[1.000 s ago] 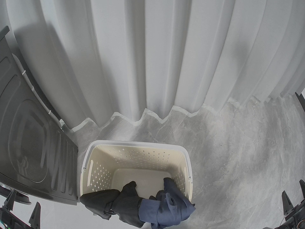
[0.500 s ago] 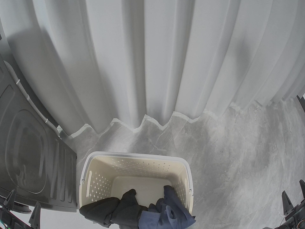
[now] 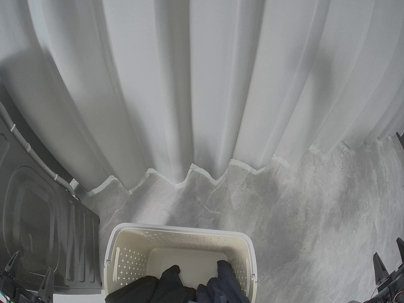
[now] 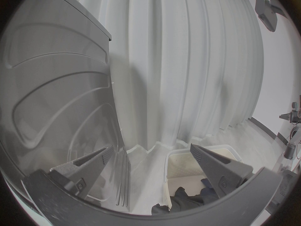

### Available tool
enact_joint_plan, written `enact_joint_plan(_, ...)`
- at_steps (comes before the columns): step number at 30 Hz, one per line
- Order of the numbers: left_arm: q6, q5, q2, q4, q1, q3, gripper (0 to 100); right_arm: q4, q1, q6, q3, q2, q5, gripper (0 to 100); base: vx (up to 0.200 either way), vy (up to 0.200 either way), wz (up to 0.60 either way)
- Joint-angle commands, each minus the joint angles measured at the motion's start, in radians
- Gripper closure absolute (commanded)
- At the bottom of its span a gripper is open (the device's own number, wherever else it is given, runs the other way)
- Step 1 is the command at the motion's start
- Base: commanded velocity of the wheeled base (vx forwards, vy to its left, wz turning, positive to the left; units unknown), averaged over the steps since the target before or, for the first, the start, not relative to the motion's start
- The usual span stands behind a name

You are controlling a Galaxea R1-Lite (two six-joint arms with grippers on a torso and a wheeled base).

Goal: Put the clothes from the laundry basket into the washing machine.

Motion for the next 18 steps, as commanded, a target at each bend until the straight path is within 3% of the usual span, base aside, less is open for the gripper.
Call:
enact_joint_plan(1,0.0,0.0,-0.015,0.0,0.0,0.018,0,0.0,0.0,0.0,0.018,-0.016,0.0,0,0.0,0.0,0.0)
enact_joint_plan(4,-0.001,0.0,-0.015,0.0,0.0,0.018,0,0.0,0.0,0.0,0.018,-0.016,0.0,0,0.0,0.0,0.0)
enact_joint_plan(7,0.0,0.0,-0.015,0.0,0.0,0.018,0,0.0,0.0,0.0,0.018,-0.016,0.0,0,0.2,0.0,0.0)
enact_joint_plan(18,0.0,0.0,-0.015,0.0,0.0,0.018,0,0.0,0.0,0.0,0.018,-0.016,0.0,0,0.0,0.0,0.0)
